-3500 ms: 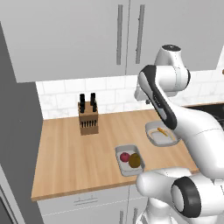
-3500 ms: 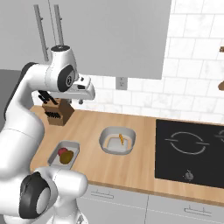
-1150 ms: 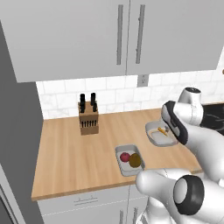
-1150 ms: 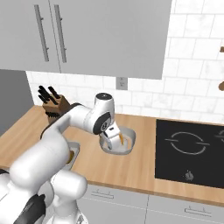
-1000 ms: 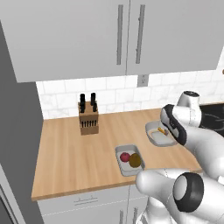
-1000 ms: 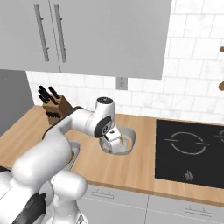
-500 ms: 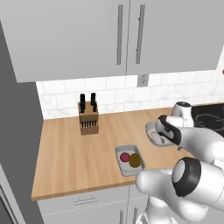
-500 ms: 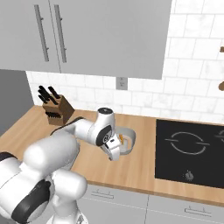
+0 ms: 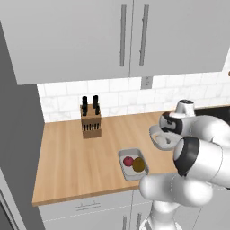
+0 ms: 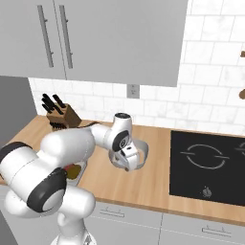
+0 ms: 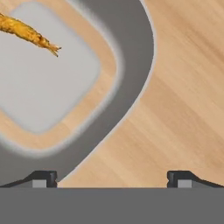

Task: Take the meat container that has the shrimp and place it on the second highest rack of the freezer. Then take the vegetable container that has the tomato and avocado and place it on the highest rack of the freezer.

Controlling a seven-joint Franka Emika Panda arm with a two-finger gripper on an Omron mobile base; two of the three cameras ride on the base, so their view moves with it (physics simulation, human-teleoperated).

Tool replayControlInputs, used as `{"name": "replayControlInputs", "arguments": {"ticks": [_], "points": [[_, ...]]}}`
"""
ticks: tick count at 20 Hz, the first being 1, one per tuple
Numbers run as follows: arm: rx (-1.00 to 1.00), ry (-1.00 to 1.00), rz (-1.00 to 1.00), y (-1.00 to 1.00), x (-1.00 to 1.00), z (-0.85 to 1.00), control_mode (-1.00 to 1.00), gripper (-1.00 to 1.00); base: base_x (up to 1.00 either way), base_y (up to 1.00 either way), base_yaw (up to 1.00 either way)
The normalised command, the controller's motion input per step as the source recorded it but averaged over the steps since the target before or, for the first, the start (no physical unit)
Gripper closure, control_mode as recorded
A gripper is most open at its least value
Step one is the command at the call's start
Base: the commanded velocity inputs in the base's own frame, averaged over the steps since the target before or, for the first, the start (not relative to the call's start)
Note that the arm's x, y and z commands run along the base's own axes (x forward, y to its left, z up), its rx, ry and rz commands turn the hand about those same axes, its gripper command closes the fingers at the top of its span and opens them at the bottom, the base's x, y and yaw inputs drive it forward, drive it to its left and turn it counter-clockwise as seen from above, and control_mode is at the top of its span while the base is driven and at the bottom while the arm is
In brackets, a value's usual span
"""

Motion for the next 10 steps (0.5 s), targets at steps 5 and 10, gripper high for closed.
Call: {"name": "replayControlInputs", "arguments": {"ticks": [5, 10], "points": [[0.00, 0.00, -0.01, -0.09, 0.09, -0.15, -1.00, -1.00, 0.00, 0.00, 0.00], [0.00, 0.00, -0.06, 0.00, -0.01, -0.48, -1.00, -1.00, 0.00, 0.00, 0.00]]}}
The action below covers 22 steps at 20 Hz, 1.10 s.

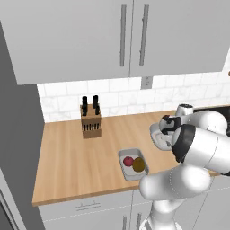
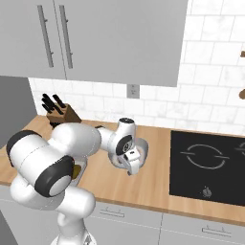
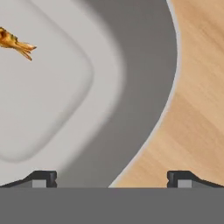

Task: Take the meat container that has the shrimp and place it on the second highest rack of the freezer. Then take the vegetable container that has the tomato and avocado and place it on the highest rack of the freezer.

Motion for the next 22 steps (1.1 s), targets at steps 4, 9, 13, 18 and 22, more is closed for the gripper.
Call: {"name": "replayControlInputs", "arguments": {"ticks": [4, 9, 13, 18, 22], "points": [[0.00, 0.00, -0.07, 0.00, 0.00, -0.23, -1.00, -1.00, 0.00, 0.00, 0.00], [0.00, 0.00, -0.05, 0.00, 0.00, -0.08, -1.00, 1.00, 0.00, 0.00, 0.00], [0.00, 0.00, -0.04, 0.00, 0.00, -0.03, -1.00, 1.00, 0.00, 0.00, 0.00], [0.00, 0.00, -0.04, 0.00, 0.00, 0.00, -1.00, 1.00, 0.00, 0.00, 0.00], [0.00, 0.00, -0.02, 0.00, 0.00, 0.00, -1.00, 1.00, 0.00, 0.00, 0.00]]}}
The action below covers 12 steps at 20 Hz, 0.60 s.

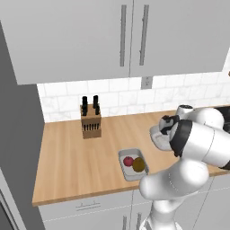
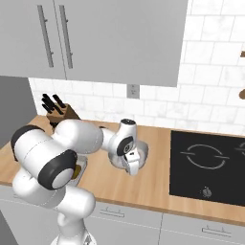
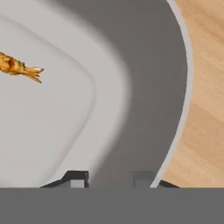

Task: Take the meat container that has the shrimp and place it on the second highest rack of the freezer. Then take the vegetable container that has the tomato and avocado and place it on the highest rack of the freezer.

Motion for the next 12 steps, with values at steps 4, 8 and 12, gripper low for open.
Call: {"name": "replayControlInputs", "arguments": {"ticks": [4, 8, 12], "points": [[0.00, -0.05, 0.00, 0.00, -0.22, 0.31, -1.00, 1.00, 0.00, 0.00, 0.00], [0.00, -0.14, 0.00, 0.11, -0.89, 0.40, -1.00, 1.00, 0.00, 0.00, 0.00], [0.00, -0.21, 0.00, 0.10, -1.00, 0.50, -1.00, 1.00, 0.00, 0.00, 0.00]]}}
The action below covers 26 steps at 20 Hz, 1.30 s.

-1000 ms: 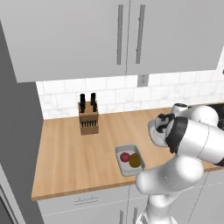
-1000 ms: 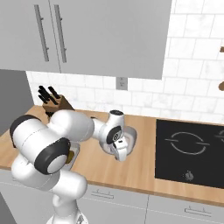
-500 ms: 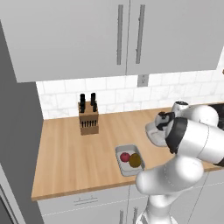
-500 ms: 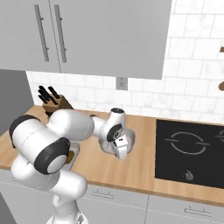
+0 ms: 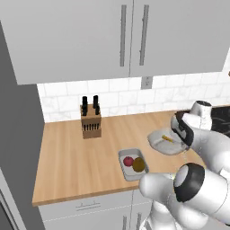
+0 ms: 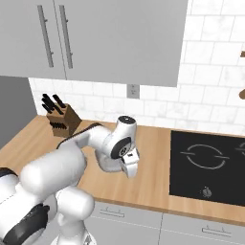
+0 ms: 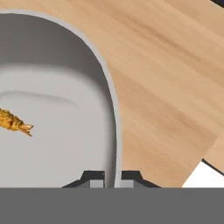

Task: Take the meat container that has the shrimp and place it on the second highest rack of the freezer. Then take the vegetable container that has the tomato and avocado and place it on the highest rack of the freezer.

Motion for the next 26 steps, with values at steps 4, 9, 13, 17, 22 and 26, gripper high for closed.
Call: {"name": "replayControlInputs", "arguments": {"ticks": [4, 9, 13, 17, 22, 26], "points": [[0.00, -0.24, 0.00, 0.18, -0.92, 0.72, -1.00, 1.00, 0.00, 0.00, 0.00], [0.00, -0.29, 0.00, 0.15, -0.87, 0.97, -1.00, 1.00, 0.00, 0.00, 0.00], [0.00, -0.23, -0.01, 0.09, -0.89, 1.00, -1.00, 1.00, 0.00, 0.00, 0.00], [0.00, -0.03, -0.01, 0.00, -0.71, 0.95, -1.00, 1.00, 0.00, 0.00, 0.00], [0.02, 0.13, 0.00, 0.04, -0.43, 0.86, -1.00, 1.00, 0.00, 0.00, 0.00], [0.11, 0.21, -0.04, 0.17, -0.29, 0.35, -1.00, 1.00, 0.00, 0.00, 0.00]]}}
